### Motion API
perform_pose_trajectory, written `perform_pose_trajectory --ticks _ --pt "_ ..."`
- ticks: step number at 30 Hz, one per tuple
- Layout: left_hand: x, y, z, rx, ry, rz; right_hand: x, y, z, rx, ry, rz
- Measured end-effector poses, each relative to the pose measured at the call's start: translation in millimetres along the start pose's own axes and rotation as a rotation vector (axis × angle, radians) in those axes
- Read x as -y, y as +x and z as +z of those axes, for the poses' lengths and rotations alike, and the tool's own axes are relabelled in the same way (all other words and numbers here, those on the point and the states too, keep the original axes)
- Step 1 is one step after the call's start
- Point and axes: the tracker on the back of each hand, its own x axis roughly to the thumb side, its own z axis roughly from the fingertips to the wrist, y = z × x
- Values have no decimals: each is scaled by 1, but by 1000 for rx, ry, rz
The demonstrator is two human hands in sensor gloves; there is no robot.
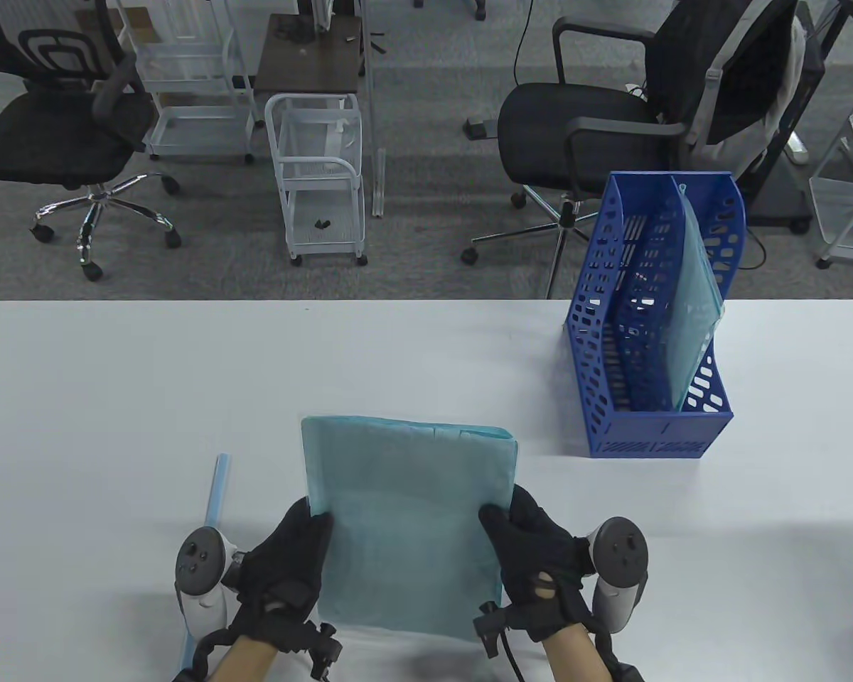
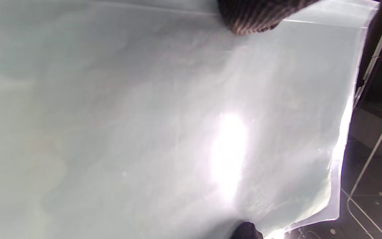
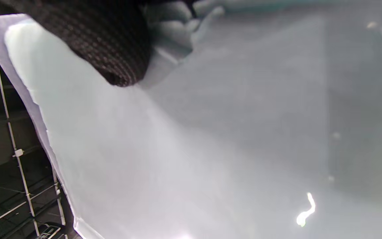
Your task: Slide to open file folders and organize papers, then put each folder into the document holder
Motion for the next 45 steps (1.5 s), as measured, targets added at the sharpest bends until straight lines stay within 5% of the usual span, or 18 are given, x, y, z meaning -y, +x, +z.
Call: perform_pose_trajectory --ticks 7,12,15,19,25,32,38,42,45 --pt "-5 0 2 -159 -2 -135 10 -12 -2 -210 -99 281" --pt "3 13 1 -200 -83 -468 3 12 0 80 -222 756" --pt "10 18 0 -138 -132 -596 -18 25 -11 220 -95 769" --pt "13 16 -5 -87 -259 -569 -35 26 -34 128 112 673" --pt "8 5 -7 -206 -253 -584 -56 28 -43 111 -20 812" --pt "6 5 -4 -268 -157 -684 -63 21 -42 146 -68 884" --pt "-32 31 7 -263 132 -774 -64 15 -46 140 -58 960" --pt "-68 43 16 -383 296 -882 -66 16 -46 153 -37 1037" --pt "-96 42 21 -626 378 -1003 -65 18 -46 163 -28 1081"
